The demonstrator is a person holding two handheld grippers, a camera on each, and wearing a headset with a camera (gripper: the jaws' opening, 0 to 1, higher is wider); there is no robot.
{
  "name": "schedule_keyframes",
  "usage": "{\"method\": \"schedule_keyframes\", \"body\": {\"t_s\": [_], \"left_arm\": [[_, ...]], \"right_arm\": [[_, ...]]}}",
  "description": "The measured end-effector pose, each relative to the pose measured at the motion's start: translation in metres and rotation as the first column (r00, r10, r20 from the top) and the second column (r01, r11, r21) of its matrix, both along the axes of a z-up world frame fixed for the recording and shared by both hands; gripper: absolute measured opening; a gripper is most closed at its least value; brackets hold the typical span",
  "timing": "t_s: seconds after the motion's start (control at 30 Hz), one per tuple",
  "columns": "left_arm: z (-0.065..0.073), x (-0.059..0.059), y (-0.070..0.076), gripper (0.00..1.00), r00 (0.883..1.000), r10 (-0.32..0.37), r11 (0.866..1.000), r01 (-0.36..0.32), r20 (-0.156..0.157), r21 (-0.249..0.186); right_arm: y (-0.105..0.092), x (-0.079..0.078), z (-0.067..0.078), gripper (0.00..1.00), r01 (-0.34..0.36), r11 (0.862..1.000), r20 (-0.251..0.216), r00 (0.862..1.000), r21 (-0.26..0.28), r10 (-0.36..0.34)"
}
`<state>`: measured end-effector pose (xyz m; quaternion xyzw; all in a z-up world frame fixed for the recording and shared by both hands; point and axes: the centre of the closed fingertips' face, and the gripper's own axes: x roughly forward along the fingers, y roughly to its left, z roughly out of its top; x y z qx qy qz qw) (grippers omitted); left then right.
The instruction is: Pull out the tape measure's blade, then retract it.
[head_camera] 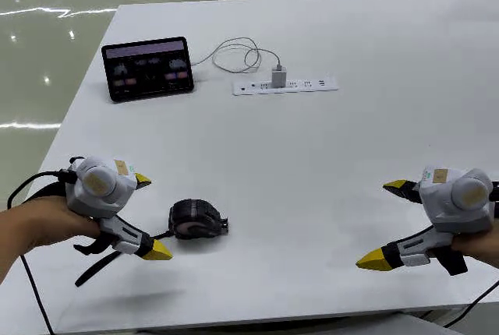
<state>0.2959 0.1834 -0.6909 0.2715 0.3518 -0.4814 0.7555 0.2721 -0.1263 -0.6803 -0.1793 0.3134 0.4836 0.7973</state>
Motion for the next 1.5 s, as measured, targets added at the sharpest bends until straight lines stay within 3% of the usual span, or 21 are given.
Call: {"method": "schedule_keyframes", "body": {"t_s": [0.17,0.3,0.33,0.43,0.57,0.7,0.9,1.0,1.07,1.13,1.3,1.33,1.43,1.5], "left_arm": [[-0.006,0.002,-0.011,0.87,0.999,-0.04,0.999,0.041,-0.018,0.024],[-0.008,0.007,-0.02,0.84,0.998,-0.066,0.997,0.066,-0.013,0.028],[-0.012,0.008,-0.02,0.83,0.997,-0.062,0.997,0.064,-0.044,0.031],[-0.017,0.015,-0.022,0.76,0.995,-0.093,0.993,0.095,-0.032,0.064],[-0.02,0.014,-0.028,0.66,0.991,-0.123,0.989,0.128,-0.061,0.08],[-0.027,0.018,-0.031,0.57,0.987,-0.144,0.983,0.152,-0.078,0.102],[-0.027,0.016,-0.041,0.55,0.982,-0.173,0.977,0.181,-0.077,0.113],[-0.034,0.014,-0.041,0.47,0.979,-0.187,0.968,0.198,-0.085,0.152],[-0.038,0.009,-0.043,0.33,0.97,-0.226,0.956,0.238,-0.09,0.173],[-0.04,0.014,-0.041,0.33,0.972,-0.225,0.951,0.233,-0.062,0.202],[-0.042,0.013,-0.041,0.33,0.962,-0.261,0.938,0.271,-0.076,0.217],[-0.042,0.015,-0.041,0.32,0.969,-0.234,0.946,0.247,-0.083,0.209],[-0.043,0.015,-0.041,0.32,0.967,-0.238,0.944,0.251,-0.087,0.213],[-0.044,0.014,-0.041,0.32,0.968,-0.238,0.936,0.251,-0.083,0.245]], "right_arm": [[0.021,0.005,0.0,1.0,-0.071,0.997,0.039,0.997,0.017,0.071],[0.036,0.012,-0.007,1.0,-0.11,0.994,0.044,0.993,0.009,0.11],[0.042,0.015,-0.008,1.0,-0.125,0.992,0.044,0.991,0.008,0.124],[0.058,0.021,-0.006,0.98,-0.156,0.987,0.048,0.987,0.029,0.155],[0.079,0.028,-0.005,0.96,-0.184,0.982,0.049,0.982,0.047,0.181],[0.101,0.031,-0.005,0.95,-0.237,0.971,0.045,0.971,0.041,0.235],[0.131,0.028,-0.015,0.92,-0.304,0.952,0.045,0.952,0.021,0.303],[0.145,0.022,-0.021,0.87,-0.333,0.943,0.034,0.942,0.02,0.333],[0.154,0.02,-0.024,0.83,-0.346,0.938,0.017,0.938,0.028,0.346],[0.16,0.019,-0.025,0.8,-0.352,0.936,0.011,0.936,0.029,0.352],[0.181,0.021,-0.023,0.76,-0.364,0.93,0.018,0.931,0.057,0.363],[0.187,0.022,-0.024,0.75,-0.366,0.929,0.021,0.931,0.058,0.366],[0.196,0.026,-0.026,0.7,-0.37,0.927,0.019,0.929,0.056,0.37],[0.201,0.033,-0.027,0.62,-0.335,0.94,0.022,0.942,0.06,0.334]]}}
